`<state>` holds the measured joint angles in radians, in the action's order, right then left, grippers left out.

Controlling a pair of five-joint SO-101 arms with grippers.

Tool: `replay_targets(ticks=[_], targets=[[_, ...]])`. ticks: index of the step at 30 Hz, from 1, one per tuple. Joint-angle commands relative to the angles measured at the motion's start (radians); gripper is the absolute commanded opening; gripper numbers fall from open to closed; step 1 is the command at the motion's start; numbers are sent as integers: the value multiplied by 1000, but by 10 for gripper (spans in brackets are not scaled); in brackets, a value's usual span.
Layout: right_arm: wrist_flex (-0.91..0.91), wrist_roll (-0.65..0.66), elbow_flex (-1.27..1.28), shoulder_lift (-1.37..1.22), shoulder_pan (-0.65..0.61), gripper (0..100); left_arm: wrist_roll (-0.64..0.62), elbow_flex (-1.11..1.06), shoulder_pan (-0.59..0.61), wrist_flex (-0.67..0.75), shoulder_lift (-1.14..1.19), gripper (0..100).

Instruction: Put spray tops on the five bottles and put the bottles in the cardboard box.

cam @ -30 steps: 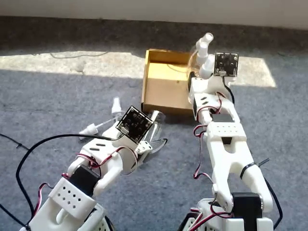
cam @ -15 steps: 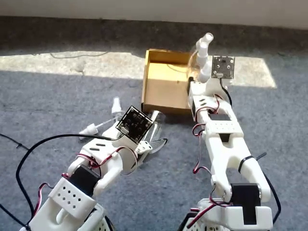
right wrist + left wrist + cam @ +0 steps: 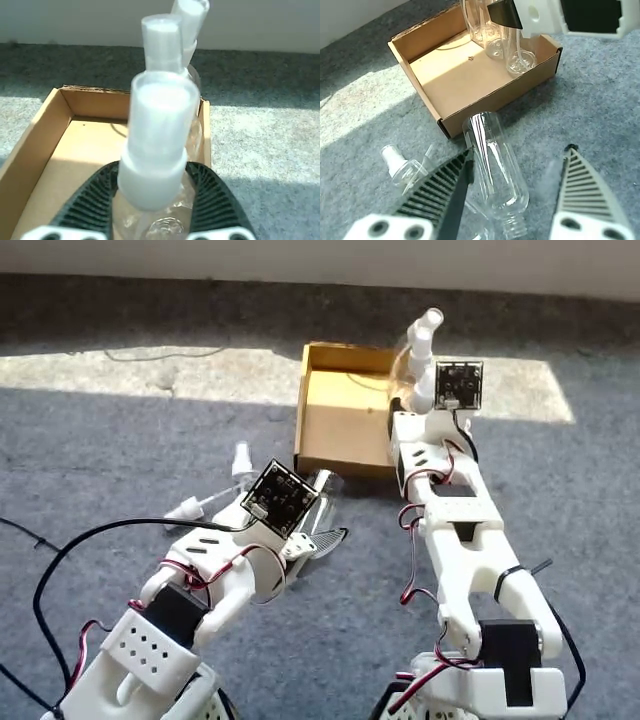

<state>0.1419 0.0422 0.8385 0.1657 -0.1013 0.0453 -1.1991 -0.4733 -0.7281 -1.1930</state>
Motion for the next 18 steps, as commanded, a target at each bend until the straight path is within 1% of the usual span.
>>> replay_targets(ticks=[1,13,15,18], targets=[[21,25,-5,5,18,10,5,5,-7,17,-18,256],[21,26,-5,5,18,12,5,5,-7,17,-18,256],[21,21,-5,5,18,39,5,5,-7,17,-18,256],[21,21,-5,5,18,112,5,5,-7,17,-18,256]])
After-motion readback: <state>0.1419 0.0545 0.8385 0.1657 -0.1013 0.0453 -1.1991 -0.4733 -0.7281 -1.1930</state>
